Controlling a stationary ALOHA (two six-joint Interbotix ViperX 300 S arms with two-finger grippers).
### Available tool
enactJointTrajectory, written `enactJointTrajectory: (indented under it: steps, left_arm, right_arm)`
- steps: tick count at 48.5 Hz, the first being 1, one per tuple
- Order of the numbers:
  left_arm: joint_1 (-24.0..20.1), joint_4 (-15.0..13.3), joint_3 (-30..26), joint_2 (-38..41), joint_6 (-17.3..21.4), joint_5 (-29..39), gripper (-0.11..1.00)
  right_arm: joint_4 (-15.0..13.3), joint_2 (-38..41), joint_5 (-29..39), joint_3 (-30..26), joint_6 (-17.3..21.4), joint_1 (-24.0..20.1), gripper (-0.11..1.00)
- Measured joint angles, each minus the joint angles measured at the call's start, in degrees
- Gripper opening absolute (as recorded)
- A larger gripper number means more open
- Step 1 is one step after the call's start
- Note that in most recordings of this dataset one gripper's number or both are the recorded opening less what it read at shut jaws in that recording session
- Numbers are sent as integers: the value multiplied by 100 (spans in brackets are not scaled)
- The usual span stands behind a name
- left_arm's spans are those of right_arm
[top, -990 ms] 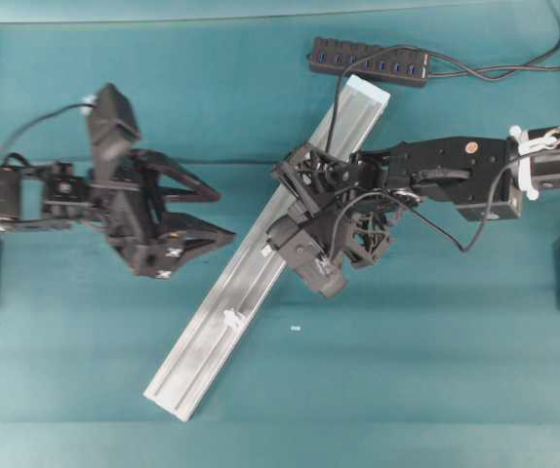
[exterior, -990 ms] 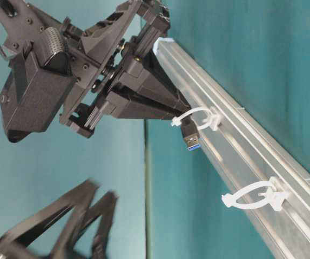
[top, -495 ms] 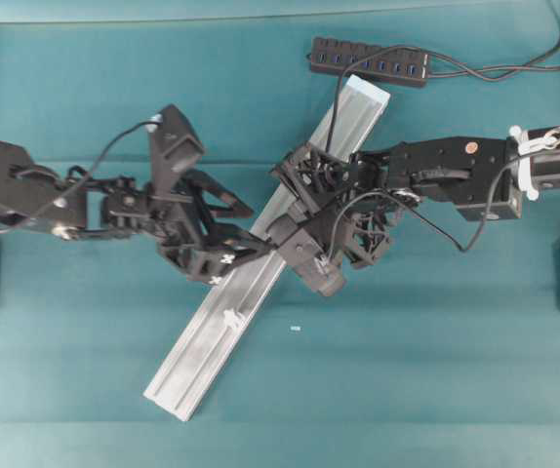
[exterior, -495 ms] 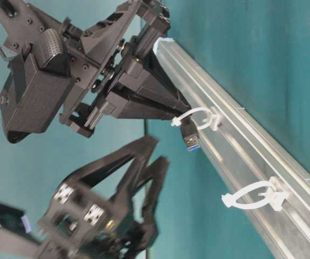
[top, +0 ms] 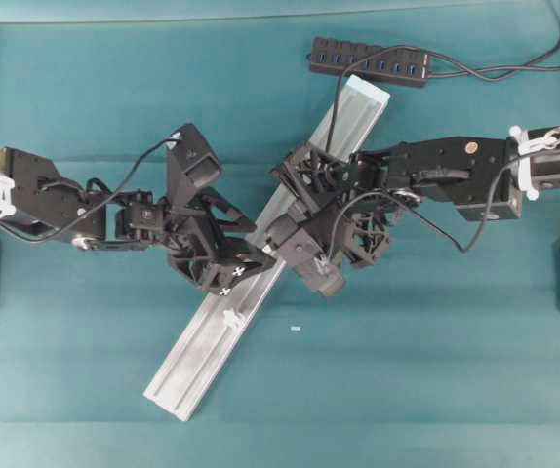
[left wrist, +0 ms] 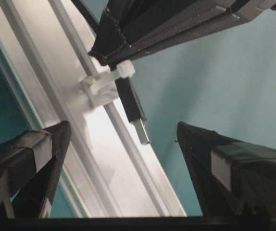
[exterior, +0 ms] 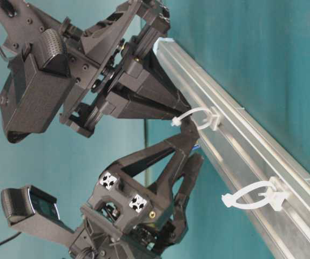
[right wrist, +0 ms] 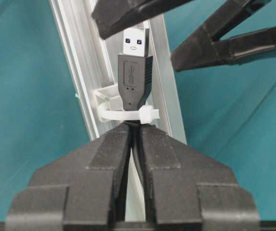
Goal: Pass the USB cable through three rings with both arms.
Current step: 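Grasp the plug past the middle clip with the left gripper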
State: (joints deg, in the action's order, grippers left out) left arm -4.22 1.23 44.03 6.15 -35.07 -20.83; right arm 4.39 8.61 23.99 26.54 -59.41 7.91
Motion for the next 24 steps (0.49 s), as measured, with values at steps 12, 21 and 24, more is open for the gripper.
enactJointTrajectory:
  steps: [12, 21, 24]
  left_arm:
    - [-9, 0, -132, 97, -18, -53, 95]
    - [0, -9, -202, 149, -18, -53, 95]
    - [0, -9, -211, 158, -18, -44, 93]
  right_arm:
    - [-9, -9, 18, 0, 0, 0, 9]
    - [0, -9, 18, 0, 9, 0, 9]
    - [0, -9, 18, 0, 9, 9, 9]
